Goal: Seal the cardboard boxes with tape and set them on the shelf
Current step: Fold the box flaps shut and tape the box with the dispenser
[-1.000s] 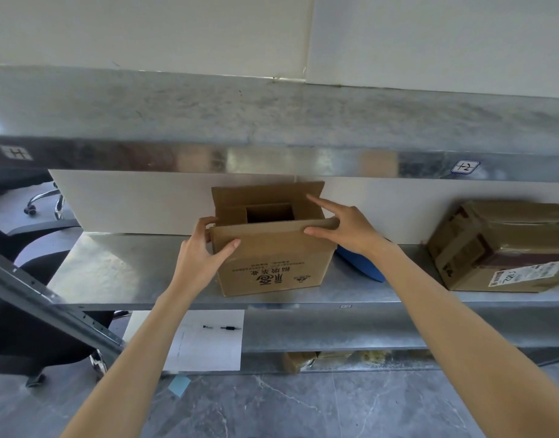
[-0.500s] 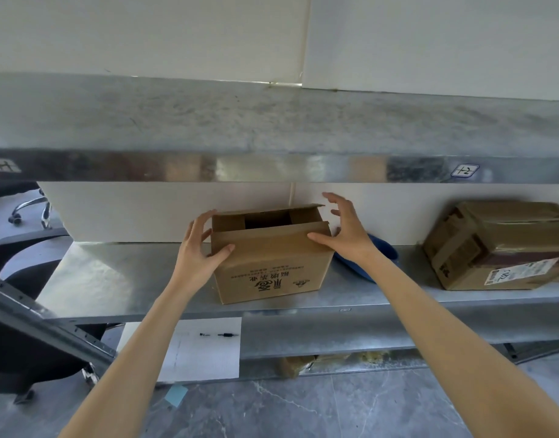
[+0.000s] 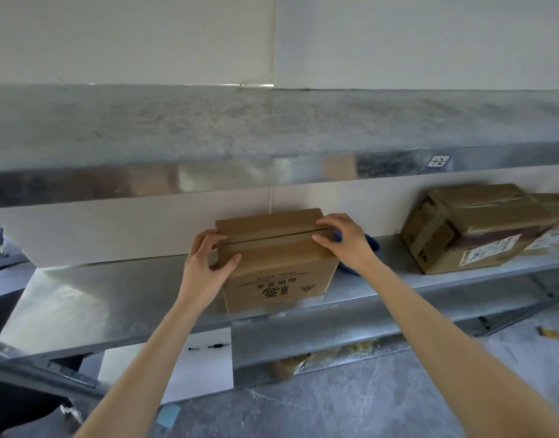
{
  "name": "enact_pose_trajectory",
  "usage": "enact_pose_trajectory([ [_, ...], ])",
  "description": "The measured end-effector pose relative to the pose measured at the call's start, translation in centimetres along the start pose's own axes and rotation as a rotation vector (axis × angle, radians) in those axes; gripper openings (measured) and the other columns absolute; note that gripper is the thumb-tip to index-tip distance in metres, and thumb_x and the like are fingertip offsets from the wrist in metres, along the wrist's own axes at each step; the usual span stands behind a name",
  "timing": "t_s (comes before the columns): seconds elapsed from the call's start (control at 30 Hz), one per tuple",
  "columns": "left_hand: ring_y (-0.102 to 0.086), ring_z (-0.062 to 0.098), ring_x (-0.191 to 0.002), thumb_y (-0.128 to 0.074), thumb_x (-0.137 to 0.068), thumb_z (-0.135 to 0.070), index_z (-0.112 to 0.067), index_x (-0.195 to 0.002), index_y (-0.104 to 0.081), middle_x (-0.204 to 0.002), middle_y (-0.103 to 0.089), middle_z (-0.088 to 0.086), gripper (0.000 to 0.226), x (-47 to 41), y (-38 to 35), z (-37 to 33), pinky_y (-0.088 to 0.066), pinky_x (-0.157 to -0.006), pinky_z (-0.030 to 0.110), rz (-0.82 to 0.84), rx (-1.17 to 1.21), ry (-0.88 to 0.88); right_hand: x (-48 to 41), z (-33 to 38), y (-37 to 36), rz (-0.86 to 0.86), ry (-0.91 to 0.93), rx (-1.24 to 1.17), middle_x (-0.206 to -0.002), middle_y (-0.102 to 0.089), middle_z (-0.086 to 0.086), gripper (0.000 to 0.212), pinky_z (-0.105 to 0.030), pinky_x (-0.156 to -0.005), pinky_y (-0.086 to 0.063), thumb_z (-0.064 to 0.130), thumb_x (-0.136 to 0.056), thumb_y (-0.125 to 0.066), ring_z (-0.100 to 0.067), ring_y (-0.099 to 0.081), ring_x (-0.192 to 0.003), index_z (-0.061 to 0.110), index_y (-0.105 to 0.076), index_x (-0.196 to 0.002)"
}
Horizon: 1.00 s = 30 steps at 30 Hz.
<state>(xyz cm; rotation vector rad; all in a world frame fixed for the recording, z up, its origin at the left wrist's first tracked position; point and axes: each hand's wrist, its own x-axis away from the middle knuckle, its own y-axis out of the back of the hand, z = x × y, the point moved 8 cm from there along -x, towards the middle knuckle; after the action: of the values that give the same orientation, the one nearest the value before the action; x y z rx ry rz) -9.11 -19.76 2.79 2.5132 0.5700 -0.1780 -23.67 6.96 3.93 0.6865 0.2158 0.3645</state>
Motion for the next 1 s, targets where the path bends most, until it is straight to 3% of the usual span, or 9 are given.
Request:
enact_pose_trajectory([
  [0.13,-0.053,0.013,-0.115,-0.076,-0.086,-0.023,-0.019,-0.115,-0.061,-0.135,-0.046,-0.004,0.033,-0.3,-0.8,0.1,-0.039,-0.077,-0.002,-0.001,-0.006,0.005,0.2,0.4,-0.6,-0.062,0.021,0.099,-0.134,-0.045,0.0,0.028,-0.005,-0.095,-0.031,0.013,-0.095,-0.062,-0.016,-0.048,-0.125,0.015,-0.063,-0.123],
  [0.23,-0.047,0.019,-0.12,-0.076,-0.084,-0.031,-0.02,-0.114,-0.061,-0.134,-0.048,-0.003,0.035,-0.3,-1.0,0.0,-0.041,-0.092,0.017,-0.029,-0.155,-0.015,0.4,2.5,-1.6,-0.084,0.126,0.254,-0.149,-0.039,-0.002,0.033,-0.027,-0.114,-0.028,0.008,-0.097,-0.054,-0.021,-0.033,-0.14,0.018,-0.061,-0.128],
  [0.33,-0.041,0.024,-0.129,-0.072,-0.08,-0.043,-0.02,-0.114,-0.062,-0.134,-0.053,-0.004,0.041,-0.5,-0.7,-0.8,-0.041,-0.101,0.043,-0.072,-0.382,-0.082,0.3,4.4,-3.9,0.061,0.207,0.429,-0.16,-0.026,0.001,0.041,-0.042,-0.123,-0.005,0.031,-0.103,-0.048,-0.025,-0.009,-0.151,0.031,-0.048,-0.144],
  [0.47,-0.039,0.017,-0.14,-0.053,-0.078,-0.056,-0.026,-0.118,-0.064,-0.142,-0.053,-0.009,0.051,-1.1,-2.2,-2.3,-0.026,-0.118,0.044,0.018,-0.437,-0.17,0.0,3.6,-6.1,0.237,0.204,0.642,-0.165,-0.005,0.006,0.049,-0.045,-0.123,0.003,0.051,-0.104,-0.022,-0.02,0.005,-0.152,0.046,-0.015,-0.152],
  [0.6,-0.036,0.015,-0.143,-0.042,-0.079,-0.059,-0.025,-0.126,-0.064,-0.143,-0.054,-0.009,0.062,-0.5,-4.1,-2.4,-0.026,-0.119,0.039,0.029,-0.363,-0.125,0.1,3.3,-5.9,0.226,0.251,0.703,-0.165,-0.006,0.007,0.059,-0.043,-0.122,-0.001,0.063,-0.096,-0.006,-0.02,-0.001,-0.152,0.047,-0.012,-0.153],
  [0.67,-0.037,0.014,-0.142,-0.05,-0.081,-0.055,-0.026,-0.123,-0.066,-0.141,-0.056,-0.01,0.053,-0.4,-4.4,-2.5,-0.031,-0.117,0.038,-0.017,-0.343,-0.092,0.0,3.3,-5.6,0.238,0.271,0.648,-0.164,-0.012,0.009,0.055,-0.041,-0.12,-0.003,0.061,-0.1,-0.017,-0.017,-0.006,-0.151,0.046,-0.02,-0.152],
  [0.83,-0.035,0.005,-0.141,-0.071,-0.084,-0.042,-0.033,-0.118,-0.067,-0.138,-0.055,-0.02,0.036,-0.2,-4.2,-2.3,-0.04,-0.105,0.034,-0.077,-0.32,0.006,-0.8,1.1,0.0,-0.092,0.21,-0.04,-0.13,-0.048,0.016,0.031,-0.029,-0.106,-0.039,0.032,-0.103,-0.046,-0.006,-0.043,-0.126,0.03,-0.055,-0.133],
  [0.9,-0.035,0.002,-0.141,-0.071,-0.083,-0.043,-0.035,-0.117,-0.067,-0.138,-0.055,-0.023,0.035,-0.2,-4.1,-2.5,-0.042,-0.102,0.034,-0.088,-0.33,0.018,-1.5,-1.8,1.9,-0.177,0.133,0.027,-0.122,-0.049,0.01,0.028,-0.028,-0.097,-0.043,0.024,-0.104,-0.046,-0.013,-0.049,-0.119,0.026,-0.054,-0.13],
  [1.0,-0.036,0.002,-0.141,-0.073,-0.081,-0.041,-0.036,-0.115,-0.068,-0.138,-0.056,-0.022,0.035,-0.3,-4.1,-2.9,-0.039,-0.106,0.036,-0.103,-0.367,0.031,-2.4,-7.1,2.2,-0.055,-0.008,0.218,-0.124,-0.051,-0.007,0.036,-0.039,-0.092,-0.046,0.03,-0.103,-0.046,-0.027,-0.051,-0.116,0.024,-0.043,-0.138],
])
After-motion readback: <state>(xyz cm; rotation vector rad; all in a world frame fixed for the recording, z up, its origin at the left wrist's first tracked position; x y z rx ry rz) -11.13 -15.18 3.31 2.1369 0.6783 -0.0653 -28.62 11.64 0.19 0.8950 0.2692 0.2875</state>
